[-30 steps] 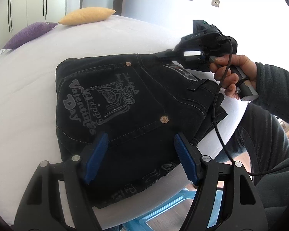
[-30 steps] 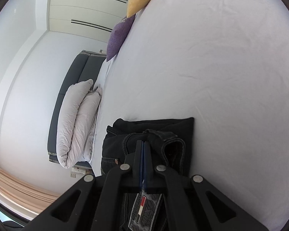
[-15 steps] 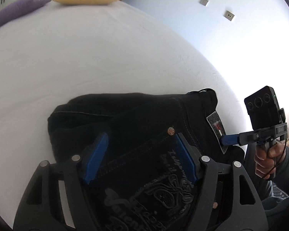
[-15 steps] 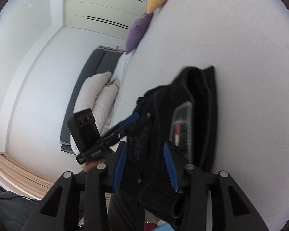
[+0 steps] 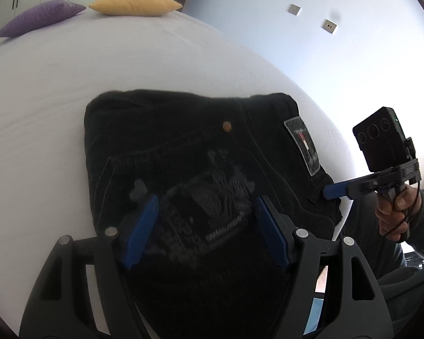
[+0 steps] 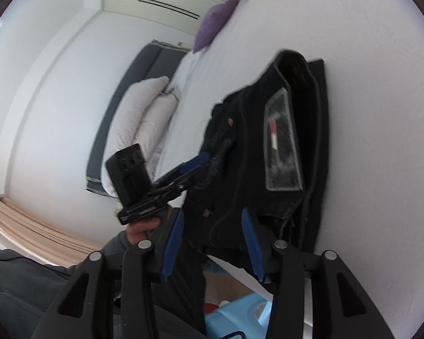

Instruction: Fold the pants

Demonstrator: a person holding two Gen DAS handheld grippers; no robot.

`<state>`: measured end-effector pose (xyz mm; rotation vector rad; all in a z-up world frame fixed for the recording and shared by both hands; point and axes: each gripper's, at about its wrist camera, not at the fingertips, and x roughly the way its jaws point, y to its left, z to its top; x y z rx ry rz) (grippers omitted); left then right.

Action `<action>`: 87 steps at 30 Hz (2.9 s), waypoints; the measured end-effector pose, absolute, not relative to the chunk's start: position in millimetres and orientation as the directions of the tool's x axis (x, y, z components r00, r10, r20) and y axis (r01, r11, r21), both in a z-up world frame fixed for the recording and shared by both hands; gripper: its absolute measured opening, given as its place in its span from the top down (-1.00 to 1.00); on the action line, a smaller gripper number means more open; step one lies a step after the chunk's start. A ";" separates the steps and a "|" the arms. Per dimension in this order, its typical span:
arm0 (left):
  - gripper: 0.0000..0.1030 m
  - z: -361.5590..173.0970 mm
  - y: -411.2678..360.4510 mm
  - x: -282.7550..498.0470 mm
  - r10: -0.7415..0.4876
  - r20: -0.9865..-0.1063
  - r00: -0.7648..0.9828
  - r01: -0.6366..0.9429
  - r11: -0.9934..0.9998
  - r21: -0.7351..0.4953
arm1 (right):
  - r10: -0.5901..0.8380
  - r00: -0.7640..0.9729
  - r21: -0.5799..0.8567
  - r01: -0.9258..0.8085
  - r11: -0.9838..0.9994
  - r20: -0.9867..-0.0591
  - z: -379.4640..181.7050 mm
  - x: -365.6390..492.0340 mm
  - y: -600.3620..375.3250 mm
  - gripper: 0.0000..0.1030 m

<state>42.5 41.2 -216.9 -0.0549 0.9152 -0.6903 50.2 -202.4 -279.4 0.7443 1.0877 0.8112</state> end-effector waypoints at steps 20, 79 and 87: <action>-0.37 -233.8 103.2 69.1 -0.531 -0.786 0.317 0.254 0.846 -0.469 | 0.765 0.333 0.797 -0.059 0.601 -0.552 -279.5 96.7 -234.1 -0.52; -0.99 -44.6 47.5 26.5 -0.071 -0.468 0.881 0.102 0.994 0.041 | 0.200 0.766 0.144 -0.141 0.980 -0.610 -132.1 38.9 -247.2 -0.68; -0.99 22.4 42.2 -63.0 -0.003 -0.367 0.930 0.018 0.999 0.037 | 0.191 0.901 0.160 -0.138 0.977 -0.390 -46.9 -47.4 -230.4 -1.00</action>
